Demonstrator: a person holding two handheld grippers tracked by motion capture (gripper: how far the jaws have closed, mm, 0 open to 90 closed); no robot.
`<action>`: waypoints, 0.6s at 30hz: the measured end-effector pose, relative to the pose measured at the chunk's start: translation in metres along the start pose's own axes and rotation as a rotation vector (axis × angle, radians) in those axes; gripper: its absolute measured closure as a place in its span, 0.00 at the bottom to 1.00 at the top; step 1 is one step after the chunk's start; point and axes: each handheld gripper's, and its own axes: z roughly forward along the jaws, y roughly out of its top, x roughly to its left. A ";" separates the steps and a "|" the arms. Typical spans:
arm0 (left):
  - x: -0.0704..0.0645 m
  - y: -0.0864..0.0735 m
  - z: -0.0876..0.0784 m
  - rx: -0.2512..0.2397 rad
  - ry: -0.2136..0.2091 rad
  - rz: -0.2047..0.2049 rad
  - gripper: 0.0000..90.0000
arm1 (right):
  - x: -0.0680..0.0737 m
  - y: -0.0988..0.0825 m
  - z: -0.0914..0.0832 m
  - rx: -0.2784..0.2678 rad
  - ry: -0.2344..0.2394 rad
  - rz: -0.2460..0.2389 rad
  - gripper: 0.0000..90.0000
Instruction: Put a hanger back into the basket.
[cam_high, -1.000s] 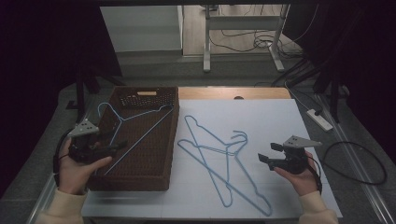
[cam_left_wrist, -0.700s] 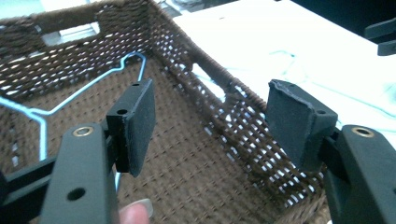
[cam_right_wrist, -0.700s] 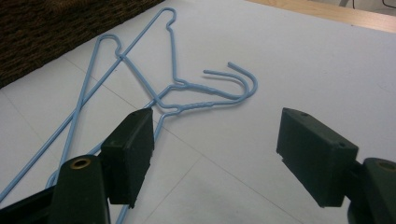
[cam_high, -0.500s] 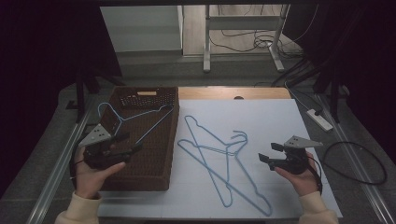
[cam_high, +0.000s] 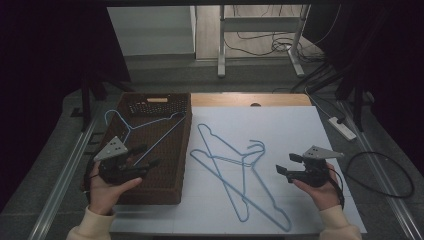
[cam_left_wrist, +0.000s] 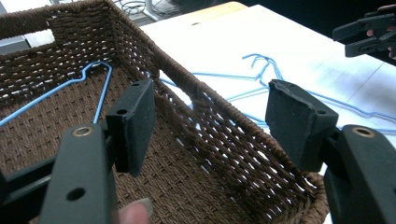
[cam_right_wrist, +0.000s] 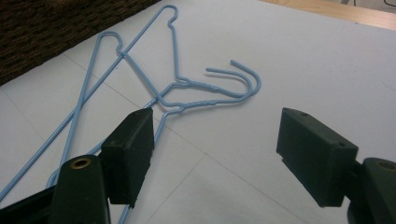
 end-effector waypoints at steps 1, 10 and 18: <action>0.000 -0.001 0.001 0.003 -0.003 0.001 0.38 | 0.000 0.000 0.000 -0.001 0.000 -0.001 0.31; -0.002 -0.002 0.006 0.014 -0.009 0.005 0.38 | 0.003 0.000 -0.001 -0.002 0.000 -0.004 0.31; -0.003 -0.002 0.010 0.016 -0.022 0.007 0.38 | 0.003 0.000 0.000 0.004 0.002 -0.002 0.31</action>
